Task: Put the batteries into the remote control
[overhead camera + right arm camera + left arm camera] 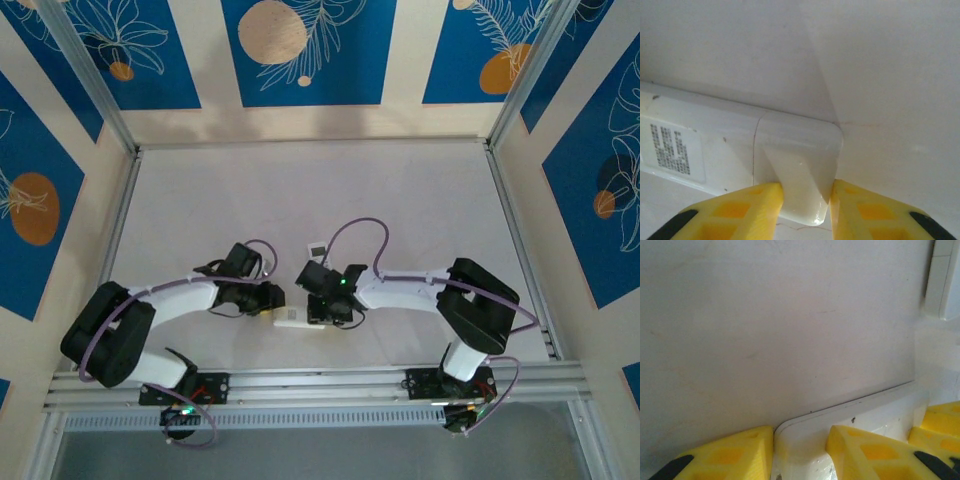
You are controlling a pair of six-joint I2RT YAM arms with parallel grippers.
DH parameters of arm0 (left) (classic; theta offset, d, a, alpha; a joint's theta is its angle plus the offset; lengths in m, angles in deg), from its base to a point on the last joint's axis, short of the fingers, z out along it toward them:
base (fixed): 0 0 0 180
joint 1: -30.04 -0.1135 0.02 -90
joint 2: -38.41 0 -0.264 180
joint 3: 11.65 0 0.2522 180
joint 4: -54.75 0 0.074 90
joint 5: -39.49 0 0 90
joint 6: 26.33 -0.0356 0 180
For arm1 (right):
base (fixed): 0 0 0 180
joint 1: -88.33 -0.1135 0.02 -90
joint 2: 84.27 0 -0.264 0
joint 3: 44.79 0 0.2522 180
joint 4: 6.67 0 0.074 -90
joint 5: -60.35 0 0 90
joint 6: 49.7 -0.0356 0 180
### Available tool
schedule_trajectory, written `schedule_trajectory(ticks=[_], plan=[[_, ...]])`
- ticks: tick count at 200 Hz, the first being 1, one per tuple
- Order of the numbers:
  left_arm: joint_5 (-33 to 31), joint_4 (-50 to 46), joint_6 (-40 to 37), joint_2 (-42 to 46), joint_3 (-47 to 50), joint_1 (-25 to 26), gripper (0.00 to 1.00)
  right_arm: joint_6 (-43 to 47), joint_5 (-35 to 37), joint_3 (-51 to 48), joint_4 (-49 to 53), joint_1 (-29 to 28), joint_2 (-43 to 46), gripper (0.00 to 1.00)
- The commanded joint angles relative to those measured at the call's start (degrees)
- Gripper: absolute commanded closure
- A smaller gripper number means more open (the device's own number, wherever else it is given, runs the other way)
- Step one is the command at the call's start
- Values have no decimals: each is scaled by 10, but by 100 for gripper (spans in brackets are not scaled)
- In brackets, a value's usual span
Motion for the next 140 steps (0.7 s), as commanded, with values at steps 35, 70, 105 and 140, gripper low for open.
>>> schedule_trajectory(ticks=[35,70,105,140], plan=[[-101,-54,24,96,-3,-6,26,281,126,-38,-33,-38,119,30],[-122,-109,31,201,-7,-70,13,574,48,-55,-27,-37,140,17],[-100,-112,45,247,2,-86,10,699,-24,-23,-16,-13,86,13],[-79,-109,45,267,16,-86,9,749,-36,28,14,-4,-2,13]])
